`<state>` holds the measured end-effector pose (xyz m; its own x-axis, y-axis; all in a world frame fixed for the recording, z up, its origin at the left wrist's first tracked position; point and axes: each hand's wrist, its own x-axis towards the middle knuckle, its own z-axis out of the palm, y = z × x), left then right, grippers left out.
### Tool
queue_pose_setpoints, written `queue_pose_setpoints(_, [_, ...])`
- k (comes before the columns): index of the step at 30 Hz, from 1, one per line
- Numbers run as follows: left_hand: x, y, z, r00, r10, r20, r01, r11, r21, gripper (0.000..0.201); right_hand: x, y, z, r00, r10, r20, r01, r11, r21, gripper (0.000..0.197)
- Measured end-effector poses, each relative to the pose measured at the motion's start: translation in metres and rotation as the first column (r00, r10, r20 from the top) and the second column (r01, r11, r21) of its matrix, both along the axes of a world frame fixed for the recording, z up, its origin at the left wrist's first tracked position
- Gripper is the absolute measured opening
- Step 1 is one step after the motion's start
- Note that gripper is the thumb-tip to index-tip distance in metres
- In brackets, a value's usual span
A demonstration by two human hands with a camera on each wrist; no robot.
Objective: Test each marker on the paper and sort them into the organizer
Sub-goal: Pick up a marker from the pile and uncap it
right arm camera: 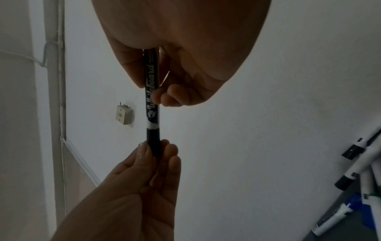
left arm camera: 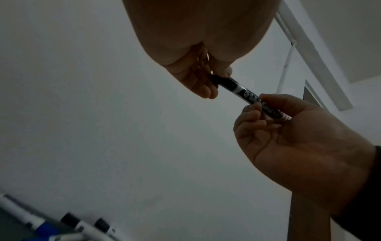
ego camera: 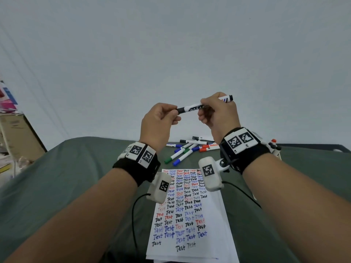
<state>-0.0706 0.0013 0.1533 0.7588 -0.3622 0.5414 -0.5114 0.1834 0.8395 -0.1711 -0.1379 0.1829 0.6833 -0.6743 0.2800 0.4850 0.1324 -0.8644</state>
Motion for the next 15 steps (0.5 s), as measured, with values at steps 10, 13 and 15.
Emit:
queue_pose_setpoints(10, [0.015, 0.002, 0.076, 0.978, -0.008, 0.208, 0.005, 1.0, 0.013, 0.018, 0.019, 0.019, 0.029, 0.955, 0.139, 0.263, -0.189, 0.966, 0.174, 0.026])
queue_pose_setpoints(13, [0.017, 0.005, 0.087, 0.97, -0.033, 0.239, 0.024, 0.999, 0.037, 0.018, 0.021, 0.02, 0.028, 0.946, 0.153, 0.285, -0.206, 0.964, 0.169, 0.022])
queue_pose_setpoints(15, [0.016, 0.003, 0.086, 0.968, -0.066, 0.243, 0.054, 0.997, 0.056, 0.017, 0.018, 0.015, 0.027, 0.949, 0.139, 0.282, -0.19, 0.968, 0.163, 0.02])
